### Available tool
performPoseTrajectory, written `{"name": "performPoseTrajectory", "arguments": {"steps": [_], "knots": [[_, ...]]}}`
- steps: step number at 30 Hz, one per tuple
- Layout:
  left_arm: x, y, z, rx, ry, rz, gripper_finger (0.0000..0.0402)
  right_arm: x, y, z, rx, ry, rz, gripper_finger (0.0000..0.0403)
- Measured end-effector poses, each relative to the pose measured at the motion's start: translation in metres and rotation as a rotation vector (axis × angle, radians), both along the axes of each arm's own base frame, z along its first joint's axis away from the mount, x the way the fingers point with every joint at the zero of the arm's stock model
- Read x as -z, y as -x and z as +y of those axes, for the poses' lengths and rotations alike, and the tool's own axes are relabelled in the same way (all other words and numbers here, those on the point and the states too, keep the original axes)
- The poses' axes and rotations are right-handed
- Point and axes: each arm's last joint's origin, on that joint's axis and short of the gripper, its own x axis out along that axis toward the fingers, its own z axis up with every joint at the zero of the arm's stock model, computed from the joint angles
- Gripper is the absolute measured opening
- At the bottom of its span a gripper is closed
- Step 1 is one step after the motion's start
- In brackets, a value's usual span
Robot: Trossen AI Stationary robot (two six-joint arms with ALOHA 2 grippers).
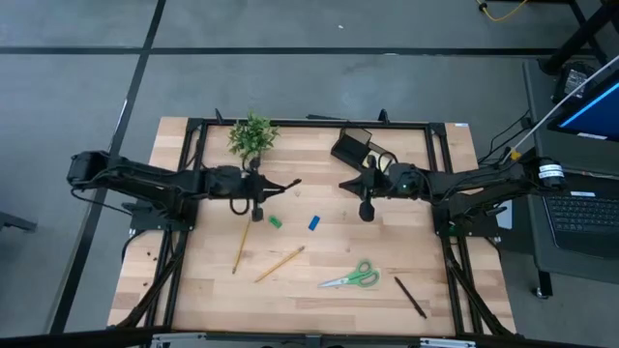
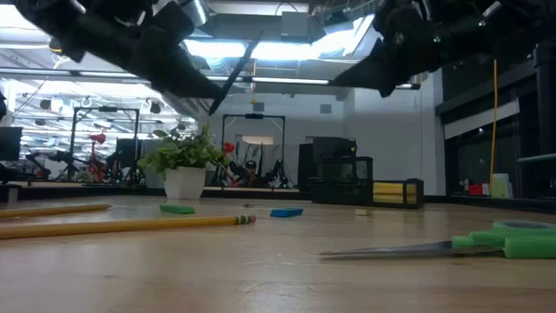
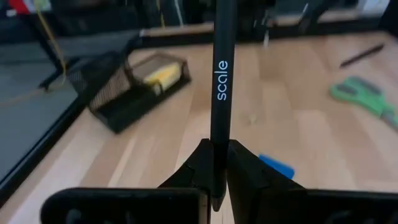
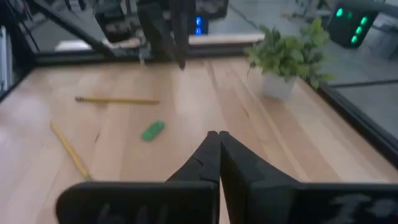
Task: Pick and place office supplies into organizer
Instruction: Put the left black pen into the black desk organizer
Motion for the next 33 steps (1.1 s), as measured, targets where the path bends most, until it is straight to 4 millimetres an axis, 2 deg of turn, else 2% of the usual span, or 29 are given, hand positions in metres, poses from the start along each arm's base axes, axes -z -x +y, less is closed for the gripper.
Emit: {"name": "performPoseTrajectory", "arguments": {"steps": [7, 12, 20, 33], "knots": [[-0.002, -0.003, 0.015, 0.111, 0.007, -0.158, 0.0018, 0.008, -0.019, -0.001, -0.011, 0.056, -0.097, 0.0016], [0.007, -0.010, 0.023, 0.084, 0.000, -0.157, 0.0018, 0.011, -0.035, -0.002, -0.018, 0.121, -0.197, 0.0056], [0.016, -0.023, 0.027, 0.080, -0.013, -0.210, 0.0020, 0.005, -0.071, -0.004, -0.022, 0.157, -0.214, 0.0120], [0.013, -0.025, 0.026, 0.083, -0.027, -0.266, 0.0021, -0.001, -0.114, -0.006, -0.025, 0.197, -0.223, 0.0125]]}}
